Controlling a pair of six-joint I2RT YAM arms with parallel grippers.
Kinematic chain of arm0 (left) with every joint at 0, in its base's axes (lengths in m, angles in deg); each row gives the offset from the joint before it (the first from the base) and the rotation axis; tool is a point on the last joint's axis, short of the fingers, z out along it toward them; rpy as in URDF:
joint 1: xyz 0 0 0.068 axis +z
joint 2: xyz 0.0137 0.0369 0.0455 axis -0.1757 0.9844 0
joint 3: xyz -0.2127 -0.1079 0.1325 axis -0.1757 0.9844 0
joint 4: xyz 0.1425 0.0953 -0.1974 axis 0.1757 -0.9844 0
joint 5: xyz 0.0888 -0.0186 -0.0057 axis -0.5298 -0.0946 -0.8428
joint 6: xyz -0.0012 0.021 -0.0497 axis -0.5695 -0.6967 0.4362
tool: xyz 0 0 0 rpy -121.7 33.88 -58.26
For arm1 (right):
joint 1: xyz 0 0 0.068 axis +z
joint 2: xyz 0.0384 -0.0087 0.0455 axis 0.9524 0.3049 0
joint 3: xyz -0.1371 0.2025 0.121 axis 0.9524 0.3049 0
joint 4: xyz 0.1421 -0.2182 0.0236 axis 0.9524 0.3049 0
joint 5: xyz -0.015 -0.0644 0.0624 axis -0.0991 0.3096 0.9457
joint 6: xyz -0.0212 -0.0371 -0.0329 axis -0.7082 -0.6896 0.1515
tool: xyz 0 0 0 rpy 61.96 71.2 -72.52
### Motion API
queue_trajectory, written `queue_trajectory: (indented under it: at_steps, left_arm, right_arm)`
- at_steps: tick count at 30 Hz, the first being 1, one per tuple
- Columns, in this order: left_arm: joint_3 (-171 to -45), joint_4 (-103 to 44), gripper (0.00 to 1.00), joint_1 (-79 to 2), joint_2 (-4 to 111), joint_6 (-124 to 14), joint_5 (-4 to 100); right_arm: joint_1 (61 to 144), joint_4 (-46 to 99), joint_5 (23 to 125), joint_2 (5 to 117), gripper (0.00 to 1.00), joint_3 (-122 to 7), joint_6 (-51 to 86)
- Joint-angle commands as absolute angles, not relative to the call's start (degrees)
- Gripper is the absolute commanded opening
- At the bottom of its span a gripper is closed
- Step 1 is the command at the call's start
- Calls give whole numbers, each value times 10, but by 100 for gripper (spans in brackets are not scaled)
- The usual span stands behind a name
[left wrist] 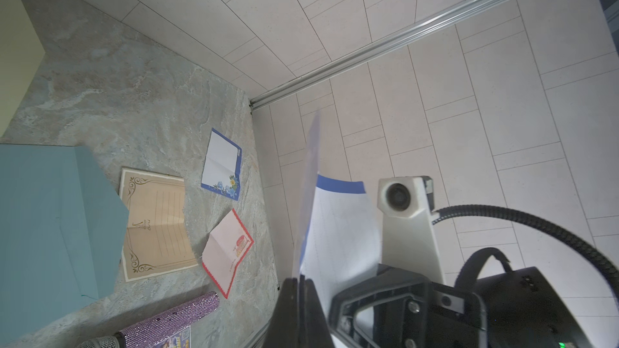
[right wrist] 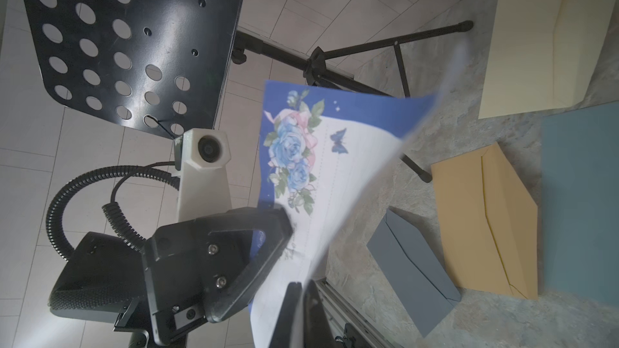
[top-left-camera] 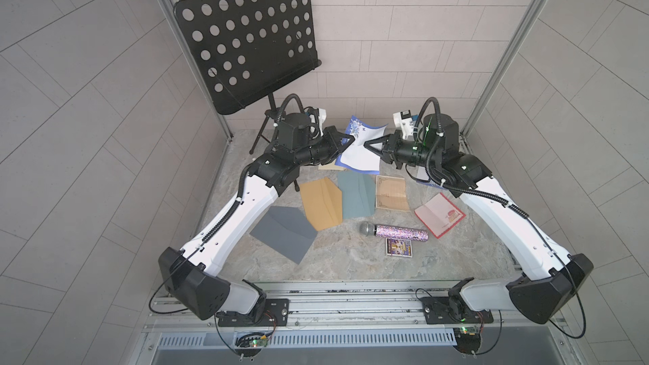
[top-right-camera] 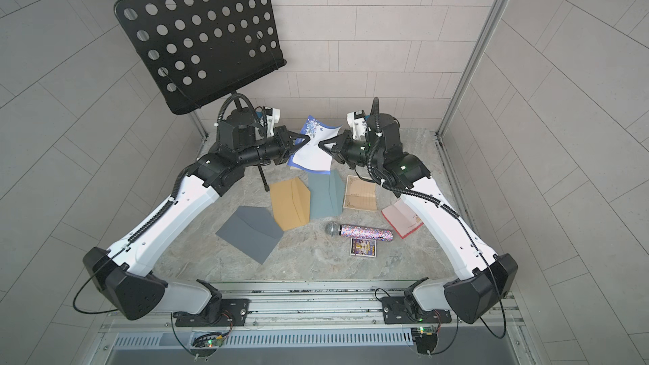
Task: Take the letter paper out of the envelope
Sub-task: Place the letter paper at the center of the board.
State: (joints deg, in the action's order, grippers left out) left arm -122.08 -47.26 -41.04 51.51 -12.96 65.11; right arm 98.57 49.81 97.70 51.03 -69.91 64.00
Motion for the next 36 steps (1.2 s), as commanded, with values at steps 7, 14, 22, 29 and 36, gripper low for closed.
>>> queue_trajectory:
  at_steps: [7, 14, 22, 29, 36]
  left_arm:
    - [-1252, -518, 14, -422, 536, -159, 653]
    - [-1286, -599, 85, -422, 524, -183, 586]
    - [-1258, -701, 90, -418, 491, -220, 534]
    - [-1151, -727, 91, -418, 430, -239, 530]
    - [-1072, -738, 90, -418, 381, -268, 514]
  right_arm:
    - [1000, 639, 916, 541, 0, -739, 537]
    - [958, 767, 866, 587, 0, -795, 418]
    - [898, 768, 805, 667, 0, -810, 326]
    - [843, 663, 827, 754, 0, -810, 350]
    - [812, 625, 851, 884, 0, -877, 350]
